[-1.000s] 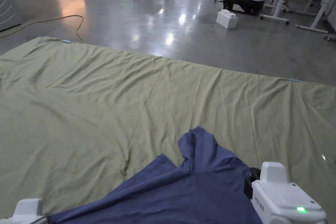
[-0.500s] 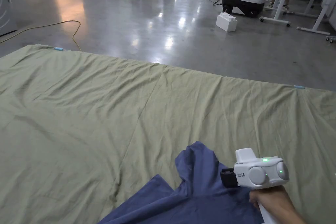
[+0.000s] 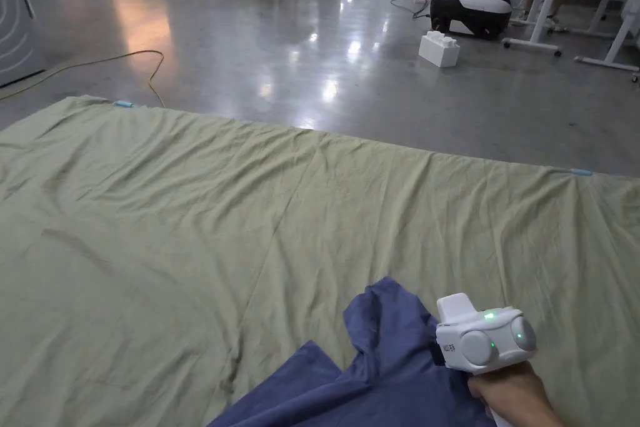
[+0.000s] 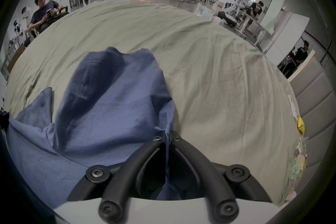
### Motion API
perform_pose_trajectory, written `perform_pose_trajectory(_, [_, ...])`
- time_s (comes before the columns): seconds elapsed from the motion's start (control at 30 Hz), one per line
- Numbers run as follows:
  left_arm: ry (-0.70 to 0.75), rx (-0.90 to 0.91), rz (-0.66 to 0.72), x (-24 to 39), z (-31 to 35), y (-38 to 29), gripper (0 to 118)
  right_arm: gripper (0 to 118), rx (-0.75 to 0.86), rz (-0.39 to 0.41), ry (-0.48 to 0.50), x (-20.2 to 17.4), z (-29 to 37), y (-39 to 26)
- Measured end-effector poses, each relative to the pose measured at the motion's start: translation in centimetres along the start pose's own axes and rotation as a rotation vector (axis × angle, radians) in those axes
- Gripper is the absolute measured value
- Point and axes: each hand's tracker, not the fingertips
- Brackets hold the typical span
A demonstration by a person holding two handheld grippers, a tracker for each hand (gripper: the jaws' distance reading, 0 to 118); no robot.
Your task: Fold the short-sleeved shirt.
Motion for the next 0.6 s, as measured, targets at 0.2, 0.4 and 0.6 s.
perform_pose_trajectory(0.2, [-0.035,0.093,0.016,0.0,2.4,1.1,7,3,0.152,-0.124,-0.032,1.3,6.9,-0.4])
perform_pose_trajectory(0.4, [-0.086,0.222,0.039,-0.3,5.7,4.3,6,3,0.312,-0.184,-0.087,2.7,15.5,-1.4])
perform_pose_trajectory(0.6, [-0.162,0.376,0.029,0.6,10.1,9.5,6,3,0.482,-0.221,-0.203,4.9,24.4,-2.2])
